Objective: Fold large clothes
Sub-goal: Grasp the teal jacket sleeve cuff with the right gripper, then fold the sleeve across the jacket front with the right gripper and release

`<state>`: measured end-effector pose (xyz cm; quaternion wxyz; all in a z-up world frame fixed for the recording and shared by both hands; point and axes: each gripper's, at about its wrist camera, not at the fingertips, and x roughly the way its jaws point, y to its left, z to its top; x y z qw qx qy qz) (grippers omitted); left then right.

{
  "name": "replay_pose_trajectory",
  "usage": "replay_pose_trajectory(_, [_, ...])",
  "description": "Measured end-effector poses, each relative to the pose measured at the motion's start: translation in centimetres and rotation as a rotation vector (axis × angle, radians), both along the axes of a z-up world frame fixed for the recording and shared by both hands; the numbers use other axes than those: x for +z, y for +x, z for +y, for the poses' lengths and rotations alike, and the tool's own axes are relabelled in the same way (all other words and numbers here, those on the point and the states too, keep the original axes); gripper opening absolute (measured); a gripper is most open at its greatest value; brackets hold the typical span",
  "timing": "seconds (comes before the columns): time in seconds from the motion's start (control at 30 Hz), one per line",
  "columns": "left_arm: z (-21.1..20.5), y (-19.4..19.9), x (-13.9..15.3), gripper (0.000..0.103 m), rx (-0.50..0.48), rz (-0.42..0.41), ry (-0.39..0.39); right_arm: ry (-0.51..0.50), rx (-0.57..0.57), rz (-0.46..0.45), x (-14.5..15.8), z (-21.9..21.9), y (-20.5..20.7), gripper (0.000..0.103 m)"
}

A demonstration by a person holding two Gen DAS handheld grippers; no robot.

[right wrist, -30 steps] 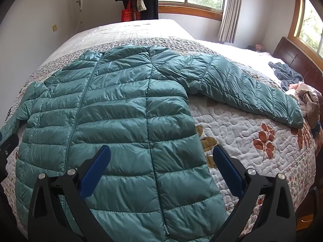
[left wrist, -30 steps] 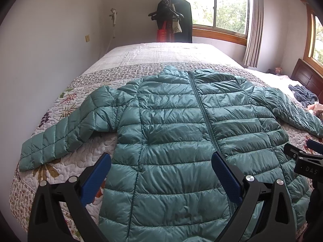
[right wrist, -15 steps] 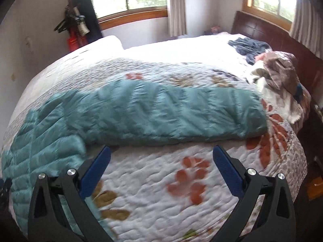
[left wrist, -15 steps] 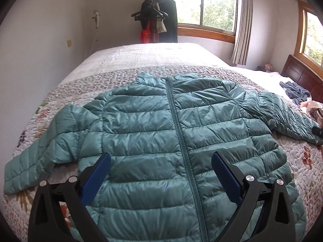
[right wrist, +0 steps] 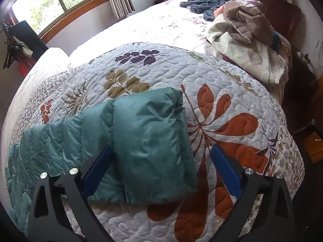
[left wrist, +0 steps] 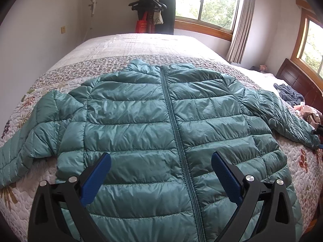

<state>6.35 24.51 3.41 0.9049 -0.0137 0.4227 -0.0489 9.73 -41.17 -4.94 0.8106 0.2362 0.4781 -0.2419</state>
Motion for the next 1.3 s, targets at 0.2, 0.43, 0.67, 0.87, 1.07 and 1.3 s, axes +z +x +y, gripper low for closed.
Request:
replay_pose_trajectory(0.2, [-0.4,0.0,-0.2,0.099,-0.019,0.011,-0.005,0.025,0.067,-0.008,0.8,1.6,0.7,0.031])
replay_pose_trajectory(0.43, [0.6,0.2,0.0,0.099,0.008,0.018,-0.013,-0.040,0.114,-0.085,5.3,5.5,1.4,0.011])
replay_pose_trajectory(0.67, [1.3,0.2,0.5,0.099,0.020,0.020,-0.016,-0.055,0.302,-0.237,11.1,14.3,2.6,0.010])
replay_pose_trajectory(0.87, [1.8,0.2,1.5,0.099,0.023,0.007,-0.006,-0.047,0.512,-0.281,13.3,24.5,5.0,0.010])
replay_pose_trajectory(1.07, [3.3,0.5,1.8,0.099,0.054,0.006,0.011,-0.059,0.665,-0.247,11.9,33.1,8.0,0.010])
replay_pose_trajectory(1.3, [5.1,1.3,1.7,0.099,0.083,0.010,0.017,0.011,0.842,-0.184,8.5,41.5,10.7,0.010])
